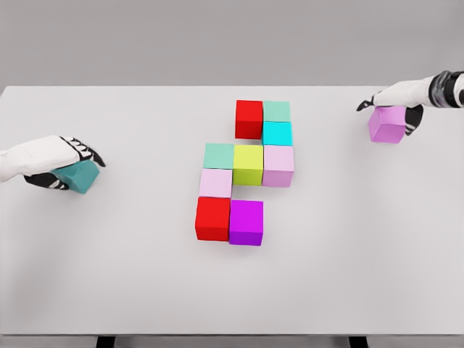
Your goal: Assemble the squares on the desktop into the number 2
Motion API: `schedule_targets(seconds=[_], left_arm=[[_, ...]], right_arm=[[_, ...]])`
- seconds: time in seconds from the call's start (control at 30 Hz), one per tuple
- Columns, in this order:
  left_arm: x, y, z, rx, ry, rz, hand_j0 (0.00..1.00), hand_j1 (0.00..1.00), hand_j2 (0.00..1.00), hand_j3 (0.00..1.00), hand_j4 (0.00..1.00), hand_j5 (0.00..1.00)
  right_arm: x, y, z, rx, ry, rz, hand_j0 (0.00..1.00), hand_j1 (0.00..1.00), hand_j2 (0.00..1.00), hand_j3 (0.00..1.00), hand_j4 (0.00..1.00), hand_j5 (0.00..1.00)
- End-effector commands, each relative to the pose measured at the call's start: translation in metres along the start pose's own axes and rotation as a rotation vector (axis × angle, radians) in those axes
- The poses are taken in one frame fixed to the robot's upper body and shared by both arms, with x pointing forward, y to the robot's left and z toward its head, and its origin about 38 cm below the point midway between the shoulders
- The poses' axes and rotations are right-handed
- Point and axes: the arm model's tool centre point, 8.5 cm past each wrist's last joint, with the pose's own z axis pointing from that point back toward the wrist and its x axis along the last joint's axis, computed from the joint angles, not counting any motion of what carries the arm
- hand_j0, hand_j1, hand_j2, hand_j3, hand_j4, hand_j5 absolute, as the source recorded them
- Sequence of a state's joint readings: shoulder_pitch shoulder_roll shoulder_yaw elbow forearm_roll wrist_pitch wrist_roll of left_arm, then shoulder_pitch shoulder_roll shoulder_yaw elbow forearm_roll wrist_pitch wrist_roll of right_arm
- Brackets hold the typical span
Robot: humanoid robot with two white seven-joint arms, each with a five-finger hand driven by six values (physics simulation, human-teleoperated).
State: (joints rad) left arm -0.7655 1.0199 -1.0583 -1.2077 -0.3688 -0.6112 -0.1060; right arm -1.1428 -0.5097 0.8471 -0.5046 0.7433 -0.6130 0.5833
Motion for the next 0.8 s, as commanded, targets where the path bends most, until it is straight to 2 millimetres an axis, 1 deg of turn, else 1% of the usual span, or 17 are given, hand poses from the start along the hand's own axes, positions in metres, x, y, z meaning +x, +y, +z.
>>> schedule_targets(seconds=[0.0,0.27,0.4,0.43,0.47,0.53,0.63,0.67,0.77], left_arm=[[0.0,0.0,0.0,0.001,0.001,0.002,0.61,0.61,0.61,0.61,0.61,0.61],[-0.001,0.003,0.0,0.007,0.002,-0.002,0.61,0.61,0.61,0.61,0.61,0.61],[-0.002,0.011,0.0,0.019,0.004,-0.012,0.62,0.62,0.62,0.62,0.62,0.62],[-0.001,0.015,-0.004,0.029,-0.003,-0.016,0.62,0.62,0.62,0.62,0.62,0.62],[-0.001,0.016,-0.005,0.031,-0.003,-0.016,0.62,0.62,0.62,0.62,0.62,0.62],[-0.001,0.019,-0.008,0.038,-0.004,-0.016,0.62,0.62,0.62,0.62,0.62,0.62],[-0.004,0.023,-0.015,0.049,0.002,-0.013,0.62,0.62,0.62,0.62,0.62,0.62],[-0.002,0.024,-0.019,0.054,-0.004,-0.012,0.62,0.62,0.62,0.62,0.62,0.62],[-0.003,0.026,-0.019,0.057,-0.001,-0.013,0.62,0.62,0.62,0.62,0.62,0.62]], right_arm=[[0.0,-0.001,0.0,-0.004,0.0,-0.003,0.98,0.98,0.98,0.98,0.98,0.98],[0.002,0.0,-0.003,-0.001,0.012,0.032,0.98,0.98,0.98,0.98,0.98,0.98],[0.002,0.0,-0.003,0.001,0.012,0.033,0.98,0.98,0.98,0.98,0.98,0.98],[0.002,0.0,-0.004,0.002,0.012,0.034,0.96,0.96,0.96,0.96,0.96,0.96],[0.002,0.0,-0.003,0.002,0.012,0.036,0.94,0.94,0.94,0.94,0.94,0.94],[0.003,-0.001,-0.004,0.003,0.011,0.039,0.85,0.85,0.85,0.85,0.85,0.85],[0.003,0.0,-0.004,0.009,0.016,0.048,0.81,0.81,0.81,0.81,0.81,0.81],[0.003,-0.001,-0.004,0.009,0.016,0.05,0.77,0.77,0.77,0.77,0.77,0.77],[0.003,-0.001,-0.004,0.009,0.016,0.05,0.76,0.76,0.76,0.76,0.76,0.76]])
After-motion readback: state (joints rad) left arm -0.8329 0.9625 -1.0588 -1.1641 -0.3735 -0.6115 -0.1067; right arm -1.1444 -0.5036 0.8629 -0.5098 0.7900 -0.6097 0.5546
